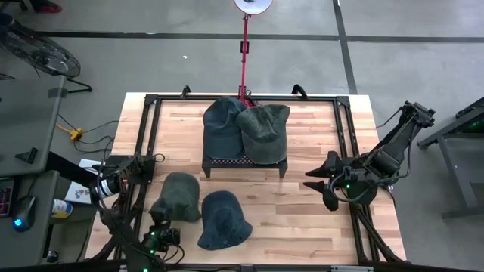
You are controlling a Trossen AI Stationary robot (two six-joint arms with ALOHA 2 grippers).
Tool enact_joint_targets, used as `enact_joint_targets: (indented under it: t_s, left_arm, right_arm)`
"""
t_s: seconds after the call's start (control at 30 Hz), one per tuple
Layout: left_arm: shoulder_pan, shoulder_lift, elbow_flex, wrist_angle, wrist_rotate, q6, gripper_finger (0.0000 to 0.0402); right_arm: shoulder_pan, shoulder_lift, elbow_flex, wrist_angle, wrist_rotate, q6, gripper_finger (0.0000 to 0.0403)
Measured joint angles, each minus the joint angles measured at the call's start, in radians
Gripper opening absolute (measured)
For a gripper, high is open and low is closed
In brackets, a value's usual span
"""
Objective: Pick & Place hat
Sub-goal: Stack the gray cap on top of the gray cap on the shelf
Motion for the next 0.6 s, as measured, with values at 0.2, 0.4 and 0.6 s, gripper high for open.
enact_joint_targets:
  t_s: [0.2,0.4,0.6]
  left_arm:
    - [0.031,0.0,-0.04,-0.003,0.024,-0.027,0.0152]
    - [0.052,-0.002,-0.019,0.0,0.07,-0.039,0.0013]
    - [0.048,-0.003,0.057,-0.086,0.041,-0.139,0.0003]
  right_arm:
    - [0.0,0.0,0.0,0.0,-0.021,0.029,0.0169]
    - [0.0,0.0,0.0,0.004,-0.045,0.074,0.0169]
    - [0.0,0.0,0.0,0.007,-0.047,0.125,0.0169]
